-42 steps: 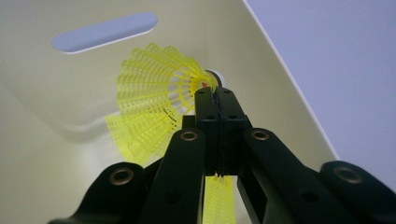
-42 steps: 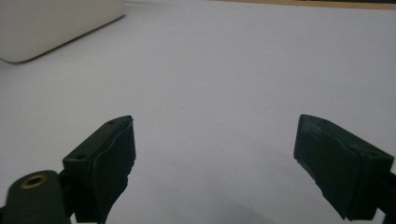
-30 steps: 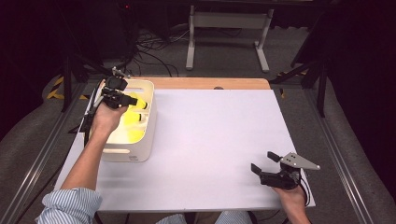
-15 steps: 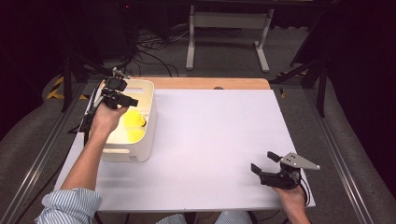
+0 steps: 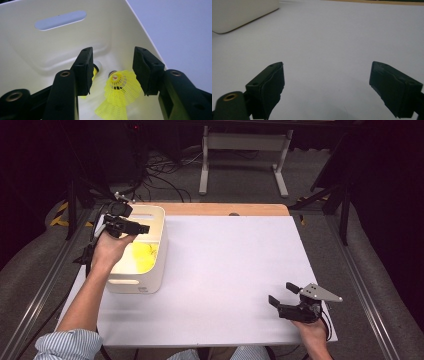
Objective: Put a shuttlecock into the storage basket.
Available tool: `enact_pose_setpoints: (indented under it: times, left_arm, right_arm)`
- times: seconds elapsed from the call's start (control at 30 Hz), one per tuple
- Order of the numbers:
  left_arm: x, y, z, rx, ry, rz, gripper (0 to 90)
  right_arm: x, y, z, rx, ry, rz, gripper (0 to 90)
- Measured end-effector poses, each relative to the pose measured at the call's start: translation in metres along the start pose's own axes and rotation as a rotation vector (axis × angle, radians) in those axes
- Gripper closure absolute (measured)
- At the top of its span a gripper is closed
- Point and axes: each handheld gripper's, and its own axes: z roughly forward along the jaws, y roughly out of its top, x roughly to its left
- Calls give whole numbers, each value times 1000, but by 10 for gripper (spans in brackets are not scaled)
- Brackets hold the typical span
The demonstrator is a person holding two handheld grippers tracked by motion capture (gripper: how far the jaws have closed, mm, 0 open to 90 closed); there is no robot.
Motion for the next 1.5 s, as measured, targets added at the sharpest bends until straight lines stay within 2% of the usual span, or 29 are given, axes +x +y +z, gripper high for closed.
enact_pose_setpoints:
  times: [0.17,0.37,0.57,0.7,1.5]
  left_arm:
    - [-6,-3,-10,-35,-15,15,471]
    - [-12,-4,-15,-47,-34,30,453]
    - [-20,-5,-17,-55,-41,50,430]
    - [-22,-5,-18,-56,-57,47,415]
    - [-55,-4,-19,-82,-110,133,388]
  right_arm:
    - [0,0,0,0,1,-1,133]
    - [0,0,0,0,1,0,133]
    - [0,0,0,-1,1,-1,133]
    - [0,0,0,1,0,1,132]
    - [0,0,0,-1,1,0,132]
